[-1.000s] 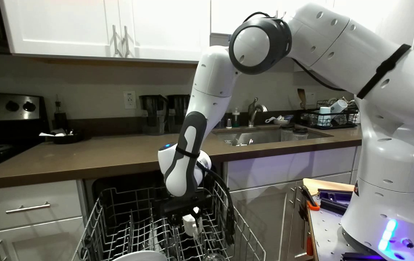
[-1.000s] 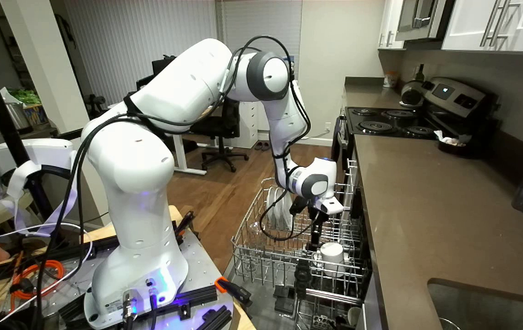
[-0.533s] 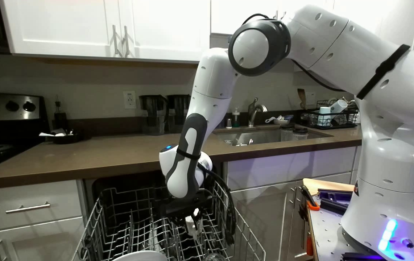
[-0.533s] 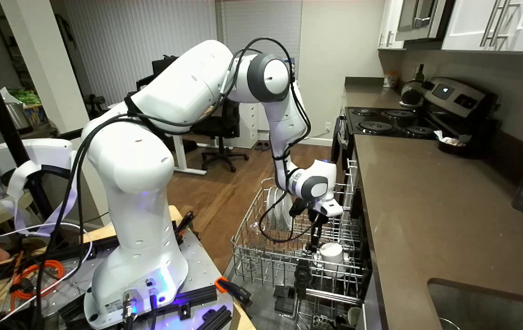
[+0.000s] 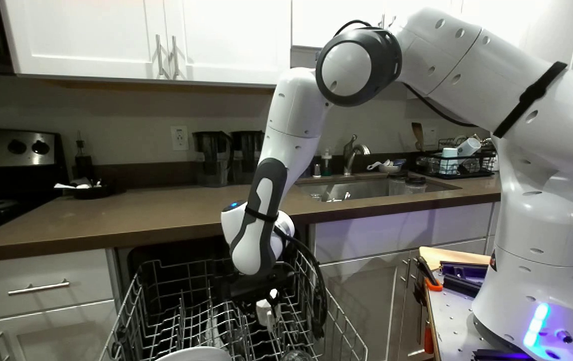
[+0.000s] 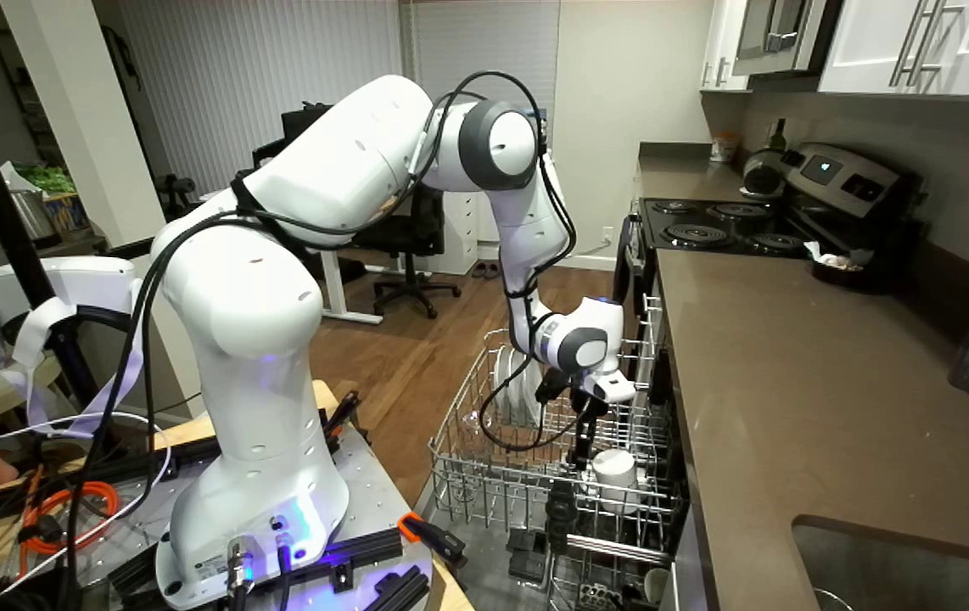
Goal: Move the cups to the back left corner of the dishwater
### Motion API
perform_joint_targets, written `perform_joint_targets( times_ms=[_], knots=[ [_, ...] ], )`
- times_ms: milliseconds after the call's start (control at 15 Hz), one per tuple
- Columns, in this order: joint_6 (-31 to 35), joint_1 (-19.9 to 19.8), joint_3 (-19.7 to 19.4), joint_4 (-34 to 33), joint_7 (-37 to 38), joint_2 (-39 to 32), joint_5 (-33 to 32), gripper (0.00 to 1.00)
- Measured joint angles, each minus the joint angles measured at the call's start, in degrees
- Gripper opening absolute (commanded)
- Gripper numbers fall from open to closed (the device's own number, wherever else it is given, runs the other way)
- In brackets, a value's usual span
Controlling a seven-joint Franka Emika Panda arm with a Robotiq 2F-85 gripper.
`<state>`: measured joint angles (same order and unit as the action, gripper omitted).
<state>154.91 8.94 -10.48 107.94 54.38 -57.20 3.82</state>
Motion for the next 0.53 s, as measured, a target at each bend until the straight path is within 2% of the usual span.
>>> perform_joint_targets(
  times_ms=[67, 200, 400, 533],
  knots=[
    [0.00, -0.02, 0.00, 0.00, 0.00, -0.06, 0.00, 0.24],
    [0.00, -0.12, -0.02, 0.00, 0.00, -0.26, 0.02, 0.24],
    [0.03, -0.48, -0.02, 0.00, 0.00, -0.74, 0.03, 0.38],
    [0.03, -0.60, -0.08, 0.00, 0.00, -1.15, 0.03, 0.40]
  ],
)
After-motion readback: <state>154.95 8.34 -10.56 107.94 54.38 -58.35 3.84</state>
